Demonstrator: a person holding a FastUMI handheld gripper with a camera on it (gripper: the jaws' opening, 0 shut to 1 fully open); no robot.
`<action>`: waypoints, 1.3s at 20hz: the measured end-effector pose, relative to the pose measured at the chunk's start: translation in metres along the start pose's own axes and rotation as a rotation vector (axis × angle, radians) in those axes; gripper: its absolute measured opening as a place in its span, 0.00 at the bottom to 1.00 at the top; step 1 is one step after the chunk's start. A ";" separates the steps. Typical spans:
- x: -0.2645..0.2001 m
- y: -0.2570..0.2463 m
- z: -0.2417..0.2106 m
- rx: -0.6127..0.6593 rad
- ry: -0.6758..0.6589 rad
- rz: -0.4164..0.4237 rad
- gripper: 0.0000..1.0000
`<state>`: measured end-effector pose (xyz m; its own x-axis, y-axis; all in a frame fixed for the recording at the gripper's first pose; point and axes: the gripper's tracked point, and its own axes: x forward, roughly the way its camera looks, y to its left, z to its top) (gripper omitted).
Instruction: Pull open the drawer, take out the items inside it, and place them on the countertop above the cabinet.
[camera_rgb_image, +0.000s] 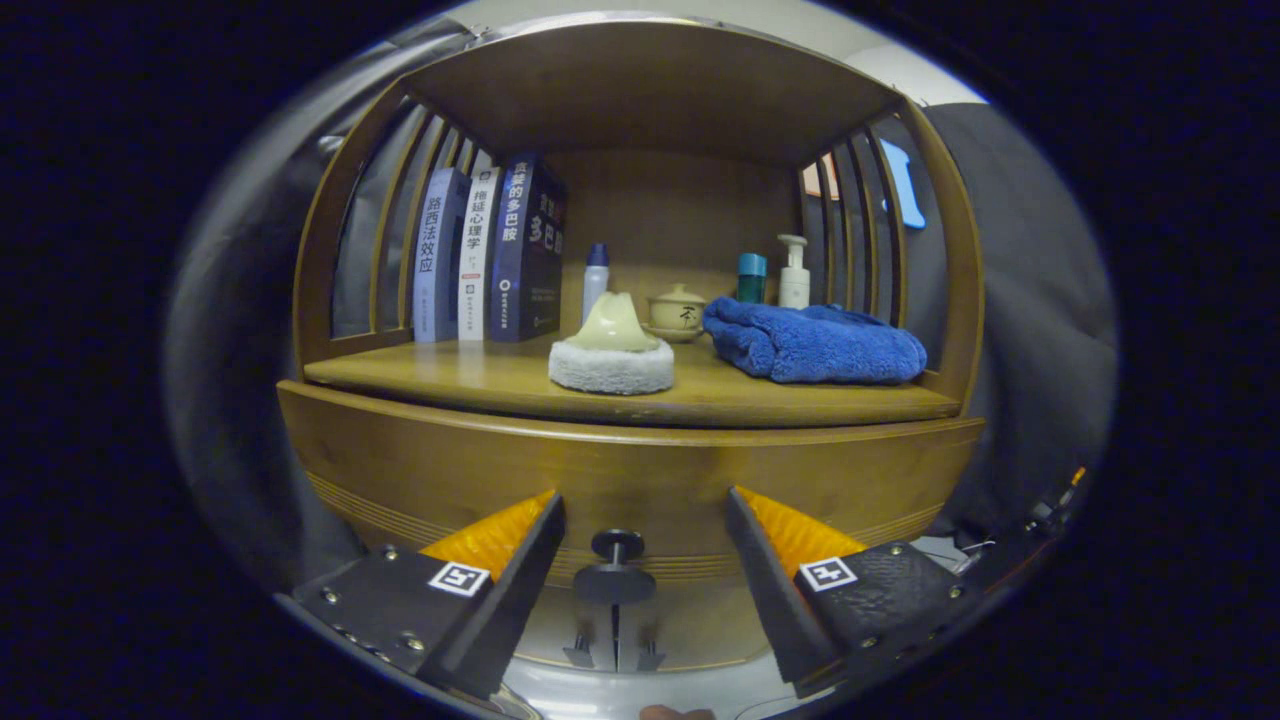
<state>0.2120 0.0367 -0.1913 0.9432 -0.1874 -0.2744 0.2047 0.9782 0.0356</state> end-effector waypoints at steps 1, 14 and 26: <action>0.002 0.000 0.000 -0.002 0.001 -0.001 0.97; 0.012 0.001 0.002 -0.002 -0.015 -0.006 0.97; 0.008 -0.006 -0.001 -0.018 -0.013 -0.023 0.97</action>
<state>0.2182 0.0295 -0.1949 0.9416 -0.2108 -0.2628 0.2216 0.9751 0.0120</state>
